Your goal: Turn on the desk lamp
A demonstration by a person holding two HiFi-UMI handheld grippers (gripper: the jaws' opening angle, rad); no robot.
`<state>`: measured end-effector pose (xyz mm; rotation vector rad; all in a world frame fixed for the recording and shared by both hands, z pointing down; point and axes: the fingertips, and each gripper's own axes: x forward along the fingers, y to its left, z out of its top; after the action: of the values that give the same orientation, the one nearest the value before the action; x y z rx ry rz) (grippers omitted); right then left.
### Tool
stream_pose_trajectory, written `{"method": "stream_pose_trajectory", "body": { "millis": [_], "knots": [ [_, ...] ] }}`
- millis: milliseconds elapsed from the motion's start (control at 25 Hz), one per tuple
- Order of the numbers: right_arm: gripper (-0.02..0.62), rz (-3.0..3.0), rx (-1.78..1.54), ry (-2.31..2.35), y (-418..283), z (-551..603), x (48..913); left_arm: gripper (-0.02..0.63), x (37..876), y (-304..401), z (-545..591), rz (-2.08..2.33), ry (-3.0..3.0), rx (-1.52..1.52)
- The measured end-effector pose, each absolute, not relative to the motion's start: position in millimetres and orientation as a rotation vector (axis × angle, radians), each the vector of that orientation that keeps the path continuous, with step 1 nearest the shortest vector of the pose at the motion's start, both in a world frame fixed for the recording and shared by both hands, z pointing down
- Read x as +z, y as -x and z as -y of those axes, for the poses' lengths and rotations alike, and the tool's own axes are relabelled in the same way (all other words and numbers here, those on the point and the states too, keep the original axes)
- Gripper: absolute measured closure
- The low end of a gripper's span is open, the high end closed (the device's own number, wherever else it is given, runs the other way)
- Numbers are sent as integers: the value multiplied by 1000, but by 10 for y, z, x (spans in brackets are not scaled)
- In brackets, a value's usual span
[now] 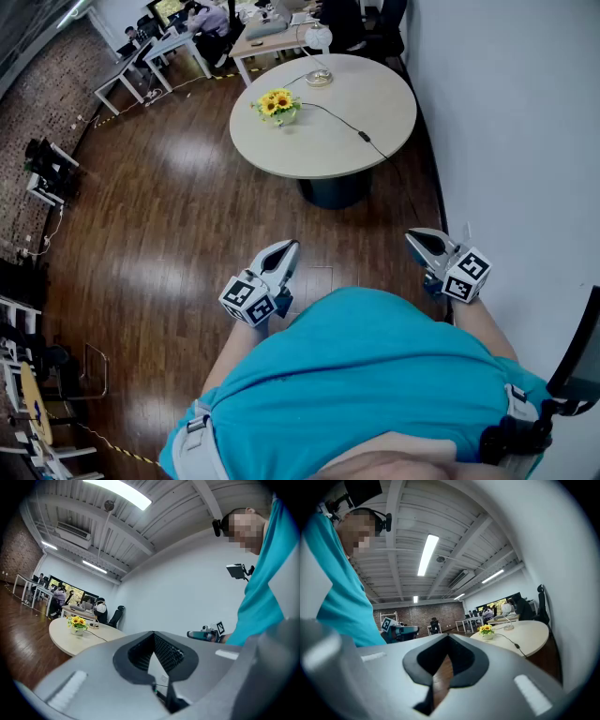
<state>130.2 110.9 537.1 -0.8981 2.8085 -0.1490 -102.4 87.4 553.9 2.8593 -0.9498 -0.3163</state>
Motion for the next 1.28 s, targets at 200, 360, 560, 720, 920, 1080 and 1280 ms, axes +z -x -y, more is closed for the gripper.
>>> {"method": "stream_pose_trajectory", "body": {
  "millis": [200, 360, 560, 720, 920, 1080, 1280],
  "knots": [
    [594, -2799, -126, 919, -1772, -1190, 5287, 581, 5438, 547, -929, 931, -2880, -293],
    [594, -2800, -107, 938, -2131, -1302, 5193, 581, 5351, 135, -1015, 913, -2863, -264],
    [594, -2797, -117, 951, -2563, -1409, 5194, 580, 5281, -383, -1091, 871, -2873, -218],
    [594, -2790, -139, 978, -2866, -1411, 5245, 581, 5268, -709, -1106, 837, -2864, -183],
    [594, -2791, -183, 1001, -2741, -1225, 5434, 580, 5397, -640, -952, 800, -2873, -166],
    [594, -2824, -190, 1004, -2323, -938, 5536, 581, 5529, -270, -637, 788, -2863, -189],
    [594, -2843, -183, 1056, -1721, -182, 5580, 581, 5680, 362, 102, 766, -2848, -242]
  ]
}}
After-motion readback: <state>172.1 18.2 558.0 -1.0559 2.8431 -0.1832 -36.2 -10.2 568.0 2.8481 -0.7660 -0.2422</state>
